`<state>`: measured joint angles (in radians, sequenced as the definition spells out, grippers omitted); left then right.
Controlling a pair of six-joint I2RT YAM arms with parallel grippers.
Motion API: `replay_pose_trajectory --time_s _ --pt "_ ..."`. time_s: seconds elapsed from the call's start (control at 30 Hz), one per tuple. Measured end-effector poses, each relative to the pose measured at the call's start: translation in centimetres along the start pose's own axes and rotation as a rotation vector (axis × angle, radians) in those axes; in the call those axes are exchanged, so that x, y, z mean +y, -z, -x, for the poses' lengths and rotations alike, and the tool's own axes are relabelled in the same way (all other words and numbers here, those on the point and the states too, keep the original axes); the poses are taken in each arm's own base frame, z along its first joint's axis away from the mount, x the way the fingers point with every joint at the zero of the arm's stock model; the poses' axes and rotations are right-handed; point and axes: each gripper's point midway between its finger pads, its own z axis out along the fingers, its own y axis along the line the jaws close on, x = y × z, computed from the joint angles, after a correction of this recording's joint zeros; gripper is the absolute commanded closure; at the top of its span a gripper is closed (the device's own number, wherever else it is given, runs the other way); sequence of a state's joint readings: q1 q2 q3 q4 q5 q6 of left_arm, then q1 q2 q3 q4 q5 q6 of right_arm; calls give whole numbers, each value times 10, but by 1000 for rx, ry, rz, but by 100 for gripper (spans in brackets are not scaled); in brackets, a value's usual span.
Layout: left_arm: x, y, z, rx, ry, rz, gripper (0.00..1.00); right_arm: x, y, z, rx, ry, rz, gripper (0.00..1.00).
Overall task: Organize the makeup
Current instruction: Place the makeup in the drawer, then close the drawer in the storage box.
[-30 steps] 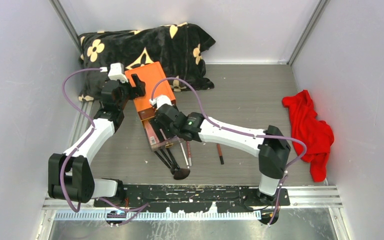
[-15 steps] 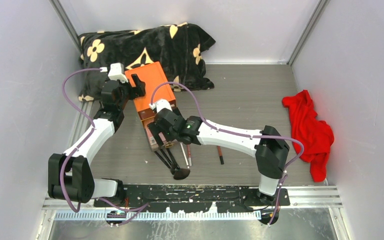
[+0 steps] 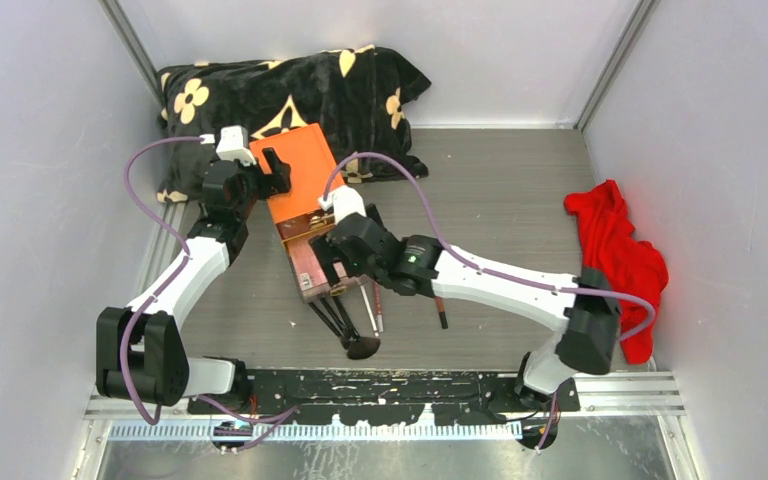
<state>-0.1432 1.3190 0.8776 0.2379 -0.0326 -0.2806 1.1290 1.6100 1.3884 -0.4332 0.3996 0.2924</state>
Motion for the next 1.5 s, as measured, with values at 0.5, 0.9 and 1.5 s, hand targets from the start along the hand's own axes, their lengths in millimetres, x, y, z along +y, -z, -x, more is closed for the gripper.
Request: replay_pose_trajectory --time_s 0.5,0.9,1.5 --pt "0 0 0 0 0 0 15 -8 43 -77 47 -6 30 82" --pt "0 0 0 -1 -1 1 15 -4 32 -92 18 -44 51 83" --pt "0 2 -1 -2 0 -1 15 -13 -14 -81 -123 -52 -97 85"
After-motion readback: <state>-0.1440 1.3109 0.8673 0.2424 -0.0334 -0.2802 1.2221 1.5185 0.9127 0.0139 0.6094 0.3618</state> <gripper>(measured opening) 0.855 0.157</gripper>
